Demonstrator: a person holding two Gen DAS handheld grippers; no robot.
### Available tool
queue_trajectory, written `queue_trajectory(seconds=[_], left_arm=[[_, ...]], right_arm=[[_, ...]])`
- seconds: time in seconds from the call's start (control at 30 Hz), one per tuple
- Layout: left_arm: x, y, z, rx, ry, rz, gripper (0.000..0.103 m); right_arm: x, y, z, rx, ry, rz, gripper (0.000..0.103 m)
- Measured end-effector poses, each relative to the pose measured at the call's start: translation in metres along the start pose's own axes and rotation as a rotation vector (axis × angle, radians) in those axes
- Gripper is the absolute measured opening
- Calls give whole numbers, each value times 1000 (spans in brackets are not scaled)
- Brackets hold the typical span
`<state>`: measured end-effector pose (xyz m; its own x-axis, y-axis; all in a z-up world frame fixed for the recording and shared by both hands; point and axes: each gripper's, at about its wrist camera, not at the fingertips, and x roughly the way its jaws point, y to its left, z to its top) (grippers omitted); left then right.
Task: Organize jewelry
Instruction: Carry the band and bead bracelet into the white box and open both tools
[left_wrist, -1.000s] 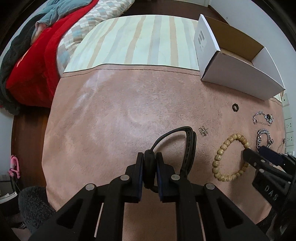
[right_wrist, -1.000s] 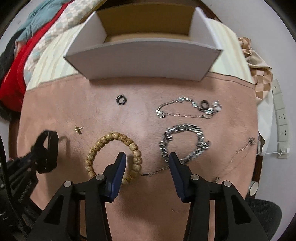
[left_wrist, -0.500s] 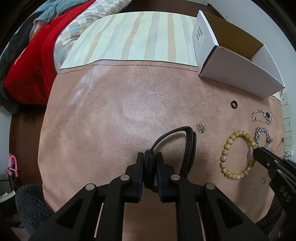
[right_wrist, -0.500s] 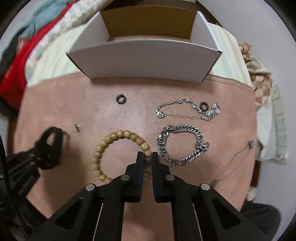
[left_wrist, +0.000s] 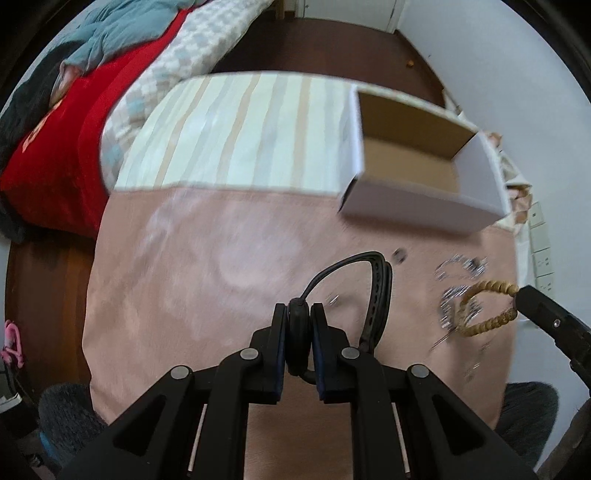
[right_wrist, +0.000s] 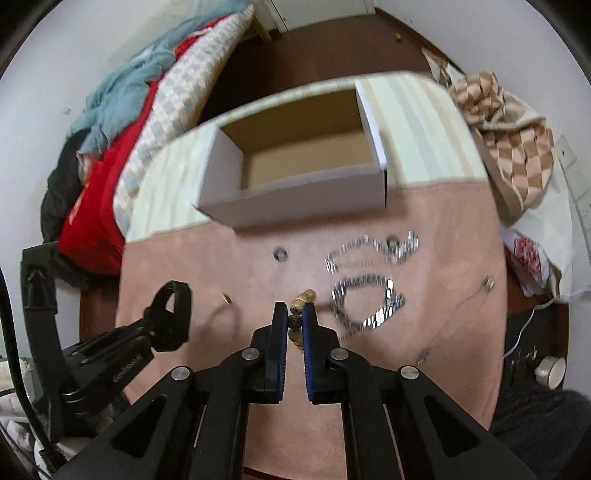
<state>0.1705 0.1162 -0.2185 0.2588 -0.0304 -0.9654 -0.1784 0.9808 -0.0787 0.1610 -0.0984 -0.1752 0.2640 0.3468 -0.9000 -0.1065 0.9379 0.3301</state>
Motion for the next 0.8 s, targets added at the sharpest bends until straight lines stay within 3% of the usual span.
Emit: queue_trajectory(seconds=[0.17, 0.33, 0.53, 0.73, 0.8], left_arm=[[-25, -25, 39, 15, -46, -56, 10], [-35, -48, 86, 58, -86, -65, 10], [-12, -66, 116, 67, -33, -95, 10], [25, -75, 135, 47, 68, -130, 12], [28, -77, 138, 32, 85, -144, 20]], right_arm=[[-39, 3, 42, -17, -80, 19, 8], [-54, 6, 91, -46, -142, 20, 8], [-21, 1, 141, -59, -115, -4, 8], [21, -16, 161, -45, -51, -13, 8], [34, -25, 165, -25, -6, 6, 8]])
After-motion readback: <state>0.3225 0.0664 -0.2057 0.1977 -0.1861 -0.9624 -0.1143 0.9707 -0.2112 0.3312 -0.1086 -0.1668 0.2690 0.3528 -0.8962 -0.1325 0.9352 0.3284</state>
